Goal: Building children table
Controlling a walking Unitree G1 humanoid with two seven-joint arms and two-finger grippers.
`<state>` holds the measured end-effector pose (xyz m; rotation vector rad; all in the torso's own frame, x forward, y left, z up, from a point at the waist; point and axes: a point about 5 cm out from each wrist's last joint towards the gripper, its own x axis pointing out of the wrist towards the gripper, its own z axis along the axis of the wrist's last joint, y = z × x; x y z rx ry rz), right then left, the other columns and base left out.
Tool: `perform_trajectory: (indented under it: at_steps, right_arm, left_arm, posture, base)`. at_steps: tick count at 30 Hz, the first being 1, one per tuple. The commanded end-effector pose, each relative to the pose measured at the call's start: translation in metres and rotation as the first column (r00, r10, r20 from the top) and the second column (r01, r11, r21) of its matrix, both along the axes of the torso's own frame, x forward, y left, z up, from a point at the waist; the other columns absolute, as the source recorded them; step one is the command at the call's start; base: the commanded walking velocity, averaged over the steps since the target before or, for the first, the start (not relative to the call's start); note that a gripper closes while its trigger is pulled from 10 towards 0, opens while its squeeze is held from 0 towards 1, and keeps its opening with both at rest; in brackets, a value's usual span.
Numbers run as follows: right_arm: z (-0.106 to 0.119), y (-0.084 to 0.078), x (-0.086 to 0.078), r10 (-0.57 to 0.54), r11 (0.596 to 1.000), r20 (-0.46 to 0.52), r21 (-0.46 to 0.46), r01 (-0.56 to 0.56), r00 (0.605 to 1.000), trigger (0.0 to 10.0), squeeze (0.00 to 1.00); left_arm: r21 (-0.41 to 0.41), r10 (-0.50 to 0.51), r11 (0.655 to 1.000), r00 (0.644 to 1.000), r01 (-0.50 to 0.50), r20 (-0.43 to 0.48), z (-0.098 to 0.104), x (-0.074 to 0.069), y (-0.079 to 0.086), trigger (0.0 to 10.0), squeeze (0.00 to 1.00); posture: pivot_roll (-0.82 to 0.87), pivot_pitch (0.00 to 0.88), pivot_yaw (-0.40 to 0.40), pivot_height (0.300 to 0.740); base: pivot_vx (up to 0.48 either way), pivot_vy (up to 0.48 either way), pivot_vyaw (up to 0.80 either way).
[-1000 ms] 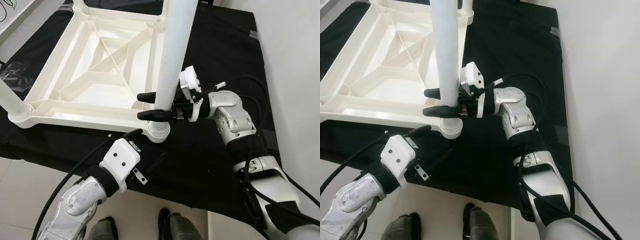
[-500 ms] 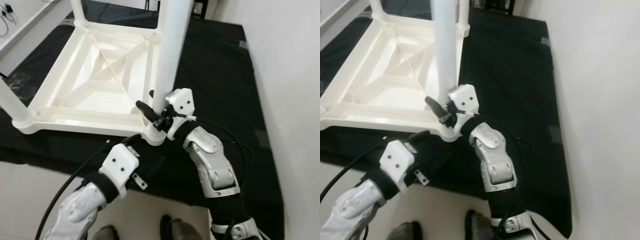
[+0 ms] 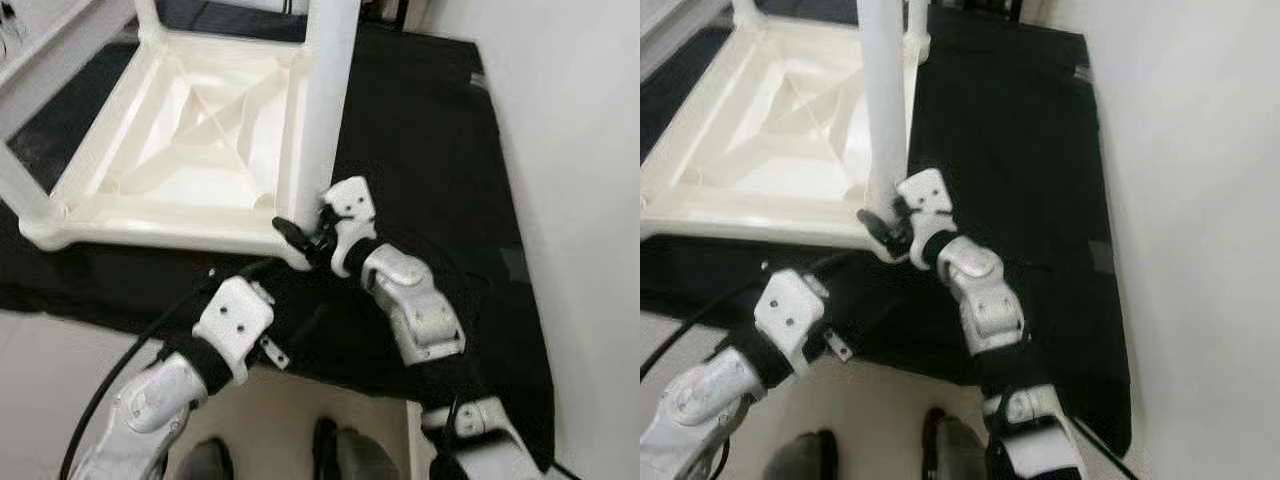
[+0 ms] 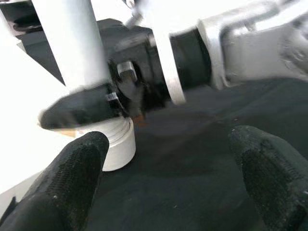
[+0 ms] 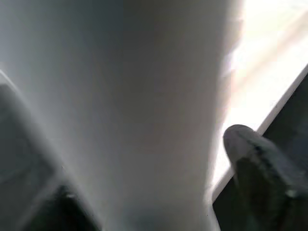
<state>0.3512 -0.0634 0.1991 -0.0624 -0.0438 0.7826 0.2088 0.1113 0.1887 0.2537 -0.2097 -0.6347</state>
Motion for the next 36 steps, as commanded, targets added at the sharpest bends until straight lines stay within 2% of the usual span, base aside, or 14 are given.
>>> perform_trajectory:
  at_steps: [1,2,3,4,6,8,9,11,16,17,18,22,31,36]
  right_arm:
    - [0.019,-0.001,0.002,0.143,0.989,0.074,0.039,-0.146,0.987,10.0,0.89]
    - [0.019,-0.001,0.002,0.143,0.989,0.074,0.039,-0.146,0.987,10.0,0.89]
    - [0.027,-0.004,0.003,0.222,0.974,0.1,0.03,-0.226,0.97,10.0,0.0]
    - [0.031,-0.008,0.003,0.307,0.951,0.125,-0.014,-0.308,0.943,10.0,0.0]
    - [0.034,-0.011,0.002,0.357,0.934,0.136,-0.048,-0.354,0.924,10.0,0.0]
    - [0.034,-0.016,0.002,0.471,0.881,0.119,-0.116,-0.459,0.874,10.0,0.0]
    - [0.034,-0.016,0.002,0.471,0.881,0.119,-0.116,-0.459,0.874,10.0,0.0]
    - [0.034,-0.021,0.002,0.548,0.834,0.074,-0.118,-0.539,0.833,10.0,0.0]
    - [0.026,-0.033,0.014,0.556,0.827,0.012,-0.11,-0.551,0.831,10.0,0.0]
    - [0.025,-0.035,0.016,0.549,0.831,0.006,-0.108,-0.545,0.836,3.7,0.0]
    - [0.023,-0.038,0.018,0.537,0.838,-0.002,-0.107,-0.534,0.843,0.0,0.0]
    - [0.021,-0.041,0.02,0.525,0.846,-0.013,-0.107,-0.523,0.851,0.0,0.0]
    - [0.005,-0.077,0.019,0.457,0.887,-0.052,-0.05,-0.46,0.888,0.0,0.0]
    - [0.003,-0.096,0.021,0.322,0.946,-0.013,0.049,-0.321,0.947,0.0,0.0]
  left_arm:
    - [0.004,-0.007,1.0,1.0,0.007,-0.012,-0.002,-0.002,-0.001,10.0,0.0]
    - [0.004,-0.007,1.0,1.0,0.007,-0.012,-0.002,-0.002,-0.001,10.0,0.0]
    - [0.004,-0.004,1.0,1.0,0.004,-0.012,-0.002,-0.002,0.0,10.0,0.0]
    - [0.005,0.0,1.0,1.0,0.0,-0.013,-0.003,-0.002,0.0,10.0,0.0]
    - [0.006,0.002,1.0,1.0,-0.002,-0.014,-0.003,-0.002,0.001,10.0,0.0]
    - [0.011,0.01,1.0,1.0,-0.01,-0.017,-0.004,-0.003,0.002,10.0,0.0]
    - [0.011,0.01,1.0,1.0,-0.01,-0.017,-0.004,-0.003,0.002,10.0,0.0]
    - [0.016,0.016,1.0,1.0,-0.016,-0.019,-0.004,-0.004,0.004,10.0,0.0]
    - [0.014,0.03,0.999,0.999,-0.03,-0.014,-0.003,-0.004,0.006,10.0,0.0]
    - [0.013,0.032,0.999,0.999,-0.032,-0.013,-0.003,-0.005,0.006,10.0,0.0]
    - [0.013,0.033,0.999,0.999,-0.033,-0.011,-0.003,-0.005,0.006,10.0,0.0]
    - [0.012,0.034,0.999,0.999,-0.034,-0.01,-0.003,-0.006,0.006,10.0,0.0]
    - [-0.037,0.017,0.999,1.0,-0.016,0.018,0.008,-0.013,0.002,10.0,0.0]
    - [-0.042,0.027,0.999,1.0,-0.026,0.016,0.008,-0.017,0.005,10.0,0.0]
  posture:
    - [0.11,0.256,-0.133,0.74]
    - [0.11,0.256,-0.133,0.74]
    - [0.11,0.257,-0.134,0.74]
    - [0.12,0.257,-0.133,0.74]
    - [0.12,0.257,-0.133,0.74]
    - [0.13,0.259,-0.133,0.74]
    - [0.13,0.259,-0.133,0.74]
    - [0.14,0.258,-0.136,0.74]
    - [0.15,0.257,-0.141,0.74]
    - [0.15,0.254,-0.14,0.74]
    - [0.16,0.25,-0.144,0.74]
    - [0.16,0.25,-0.144,0.74]
    - [0.15,0.236,-0.141,0.74]
    - [0.14,0.235,-0.149,0.74]
  base:
    - [0.0,0.0,0.0]
    - [0.0,0.0,0.0]
    - [0.0,0.0,0.0]
    - [0.0,0.0,0.0]
    - [0.0,0.0,0.0]
    - [0.0,0.0,0.0]
    - [0.0,0.0,0.0]
    - [0.0,0.0,0.0]
    - [0.0,0.0,0.0]
    - [0.0,0.0,0.0]
    - [0.0,0.0,0.0]
    - [0.0,0.0,0.0]
    - [0.0,0.0,0.0]
    - [0.0,0.0,0.0]
